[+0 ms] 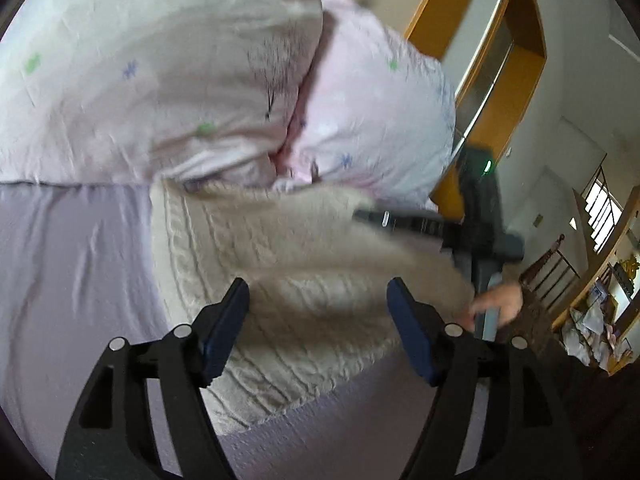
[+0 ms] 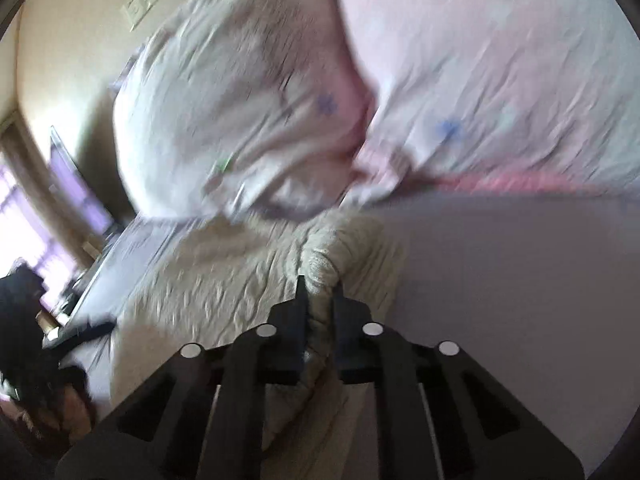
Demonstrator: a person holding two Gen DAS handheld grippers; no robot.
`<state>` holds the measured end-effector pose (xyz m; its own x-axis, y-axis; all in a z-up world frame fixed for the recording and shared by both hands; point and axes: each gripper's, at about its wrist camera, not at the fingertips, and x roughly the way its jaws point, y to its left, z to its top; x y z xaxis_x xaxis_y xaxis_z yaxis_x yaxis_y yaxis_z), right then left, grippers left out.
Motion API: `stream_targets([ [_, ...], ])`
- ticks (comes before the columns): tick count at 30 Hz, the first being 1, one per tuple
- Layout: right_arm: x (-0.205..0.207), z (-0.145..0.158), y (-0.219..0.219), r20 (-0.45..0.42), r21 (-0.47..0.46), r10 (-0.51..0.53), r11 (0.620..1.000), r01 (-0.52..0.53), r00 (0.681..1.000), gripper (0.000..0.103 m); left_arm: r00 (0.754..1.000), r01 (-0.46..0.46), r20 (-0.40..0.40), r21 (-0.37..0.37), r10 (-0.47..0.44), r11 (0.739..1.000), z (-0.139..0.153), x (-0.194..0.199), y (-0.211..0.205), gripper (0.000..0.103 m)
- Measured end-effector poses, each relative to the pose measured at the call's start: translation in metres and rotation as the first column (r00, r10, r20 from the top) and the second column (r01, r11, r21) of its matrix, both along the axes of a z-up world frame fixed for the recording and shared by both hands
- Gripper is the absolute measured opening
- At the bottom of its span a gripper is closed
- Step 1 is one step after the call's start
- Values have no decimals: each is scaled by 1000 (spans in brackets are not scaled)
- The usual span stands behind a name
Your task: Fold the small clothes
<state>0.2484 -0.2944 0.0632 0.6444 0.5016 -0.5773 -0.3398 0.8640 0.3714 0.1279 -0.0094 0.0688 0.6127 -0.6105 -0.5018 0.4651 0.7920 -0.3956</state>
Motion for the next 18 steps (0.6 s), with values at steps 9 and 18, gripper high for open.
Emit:
stream_targets([
  [9, 2, -5, -7, 10, -161, -164, 973, 164, 986, 16, 1000, 21, 6, 50, -21, 999, -9, -5, -8, 67],
  [18, -84, 3, 25, -35, -146, 76, 986, -81, 996, 17, 991, -132, -22, 55, 134, 990, 0, -48, 18, 94],
])
